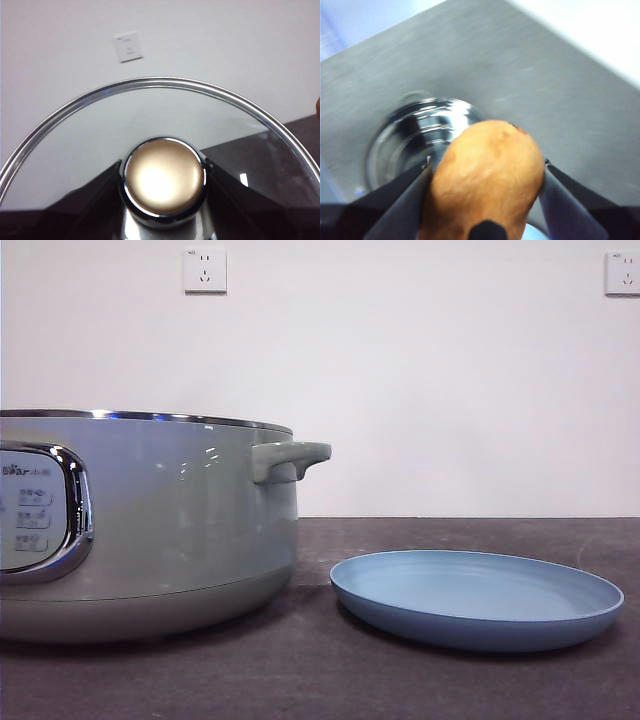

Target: Take the potato out from the steamer,put the potato on the plate,close the lid

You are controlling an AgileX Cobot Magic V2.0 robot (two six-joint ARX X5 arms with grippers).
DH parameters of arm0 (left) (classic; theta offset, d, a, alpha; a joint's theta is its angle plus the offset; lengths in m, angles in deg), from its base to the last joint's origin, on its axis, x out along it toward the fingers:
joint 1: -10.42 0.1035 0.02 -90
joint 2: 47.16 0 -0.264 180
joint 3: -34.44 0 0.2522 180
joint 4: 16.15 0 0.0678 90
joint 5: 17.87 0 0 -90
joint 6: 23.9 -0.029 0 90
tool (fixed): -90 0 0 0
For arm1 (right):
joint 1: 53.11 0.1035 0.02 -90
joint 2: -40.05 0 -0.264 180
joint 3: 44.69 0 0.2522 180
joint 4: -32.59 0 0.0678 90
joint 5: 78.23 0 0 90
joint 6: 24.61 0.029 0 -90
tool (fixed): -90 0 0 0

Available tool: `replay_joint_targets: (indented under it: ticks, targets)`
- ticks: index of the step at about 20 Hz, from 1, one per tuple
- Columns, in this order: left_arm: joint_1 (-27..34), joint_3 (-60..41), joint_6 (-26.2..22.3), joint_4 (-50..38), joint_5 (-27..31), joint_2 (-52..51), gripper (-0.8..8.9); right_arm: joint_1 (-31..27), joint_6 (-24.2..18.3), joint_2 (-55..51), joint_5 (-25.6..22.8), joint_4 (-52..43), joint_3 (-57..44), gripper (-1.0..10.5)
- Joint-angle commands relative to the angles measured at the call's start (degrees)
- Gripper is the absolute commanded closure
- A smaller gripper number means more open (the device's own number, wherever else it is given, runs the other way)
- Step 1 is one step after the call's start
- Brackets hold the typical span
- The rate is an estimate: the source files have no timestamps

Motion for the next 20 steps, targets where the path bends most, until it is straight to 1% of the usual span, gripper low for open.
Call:
replay_joint_targets:
  ticks: [1, 4, 5, 10, 13, 14, 18, 20]
  targets:
    - [-0.2, 0.7, 0.6, -3.8, -1.8, 1.7, 8.22, -1.5, -0.3, -3.2, -2.6, 2.4, 0.0, 9.6]
    - [-0.2, 0.7, 0.9, -4.3, -5.6, 5.4, 8.22, -3.1, 2.6, -7.6, -6.6, 6.4, -0.1, 9.6]
    - [-0.2, 0.7, 1.1, -4.8, -6.5, 6.7, 8.22, -3.3, 3.2, -8.9, -7.0, 6.5, -0.3, 9.6]
    - [-0.2, 0.7, 1.3, -6.2, -10.7, 10.7, 8.22, -3.3, 3.9, -12.2, -7.0, 6.6, -1.0, 9.6]
    - [-0.2, 0.7, 1.7, -7.1, -12.2, 13.2, 8.22, -3.3, 3.9, -14.3, -7.0, 6.7, -3.9, 9.6]
    - [-0.2, 0.7, 1.8, -7.4, -12.9, 14.0, 8.22, -3.3, 3.9, -15.3, -7.3, 6.7, -5.8, 9.6]
    - [-0.2, 0.7, 2.1, -7.9, -15.3, 16.5, 8.22, -3.3, 4.8, -19.9, -11.0, 6.4, -16.7, 9.6]
    - [-0.2, 0.7, 2.2, -8.0, -16.2, 17.7, 8.22, -3.4, 5.2, -22.2, -11.2, 5.4, -23.1, 9.6]
